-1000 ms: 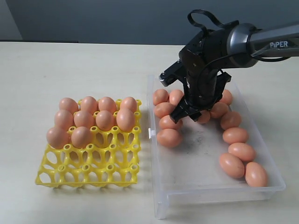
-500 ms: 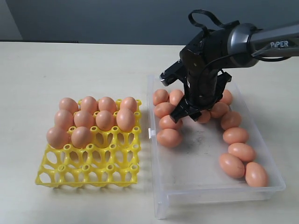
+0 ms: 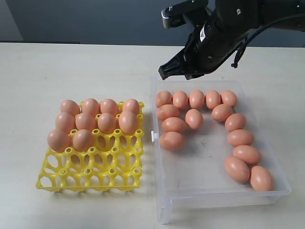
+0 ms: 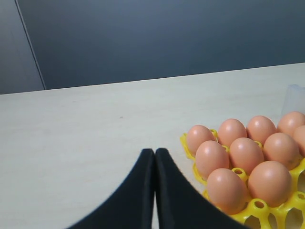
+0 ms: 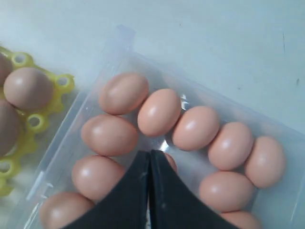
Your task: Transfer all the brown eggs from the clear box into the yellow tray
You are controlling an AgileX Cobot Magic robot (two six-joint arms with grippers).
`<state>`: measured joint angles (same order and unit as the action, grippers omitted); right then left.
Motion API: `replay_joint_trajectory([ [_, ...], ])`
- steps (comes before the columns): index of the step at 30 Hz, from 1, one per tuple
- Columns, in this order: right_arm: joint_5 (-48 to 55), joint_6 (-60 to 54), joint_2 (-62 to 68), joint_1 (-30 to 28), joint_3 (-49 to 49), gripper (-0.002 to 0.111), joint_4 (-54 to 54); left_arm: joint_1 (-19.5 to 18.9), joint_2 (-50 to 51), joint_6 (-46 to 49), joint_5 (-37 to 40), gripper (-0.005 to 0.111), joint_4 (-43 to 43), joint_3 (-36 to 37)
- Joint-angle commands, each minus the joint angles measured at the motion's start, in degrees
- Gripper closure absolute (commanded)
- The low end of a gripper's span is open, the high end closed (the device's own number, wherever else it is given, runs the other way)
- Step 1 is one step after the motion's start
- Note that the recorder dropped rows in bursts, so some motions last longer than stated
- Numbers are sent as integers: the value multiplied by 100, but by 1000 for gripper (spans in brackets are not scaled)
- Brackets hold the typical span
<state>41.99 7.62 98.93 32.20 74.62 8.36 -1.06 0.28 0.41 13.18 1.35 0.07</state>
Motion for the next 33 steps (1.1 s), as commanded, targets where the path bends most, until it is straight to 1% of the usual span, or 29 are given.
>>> replay_joint_trajectory([
  [1, 319, -46, 134, -15, 0, 108, -2, 60, -28, 1, -27, 106, -3, -7],
  [4, 412, -46, 576, -15, 0, 107, 80, 60, -28, 1, -27, 106, -3, -7],
  [6, 263, -23, 834, -15, 0, 101, 222, 60, -28, 1, -27, 106, -3, -7],
  [9, 228, -10, 1091, -15, 0, 81, 307, 60, -28, 1, -27, 106, -3, -7],
  [11, 242, 126, 1193, -15, 0, 63, 411, 60, -28, 1, -27, 106, -3, -7],
  [13, 242, 261, 1290, -15, 0, 53, 605, 60, -28, 1, -27, 106, -3, -7],
  [14, 268, 450, 1353, -25, 0, 53, 764, 60, -28, 1, -27, 106, -3, -7],
  [16, 373, 656, 1469, -25, 0, 57, 1050, 60, -28, 1, -27, 106, -3, -7],
  [19, 460, 657, 1654, -88, 0, 65, 1042, 60, -28, 1, -27, 106, -3, -7],
  [20, 460, 657, 1687, -129, 0, 66, 1042, 60, -28, 1, -26, 106, 7, -7],
  [24, 387, 657, 1866, -359, 0, 66, 1017, 60, -28, 1, -26, 106, 7, -7],
  [26, 443, 628, 1949, -480, 0, 66, 787, 60, -28, 1, -26, 106, 7, -7],
  [28, 517, 508, 1999, -528, 0, 66, 589, 60, -28, 1, -26, 106, 7, -7],
  [33, 501, 482, 2001, -538, 0, 67, 530, 60, -28, 1, -26, 106, 7, -7],
])
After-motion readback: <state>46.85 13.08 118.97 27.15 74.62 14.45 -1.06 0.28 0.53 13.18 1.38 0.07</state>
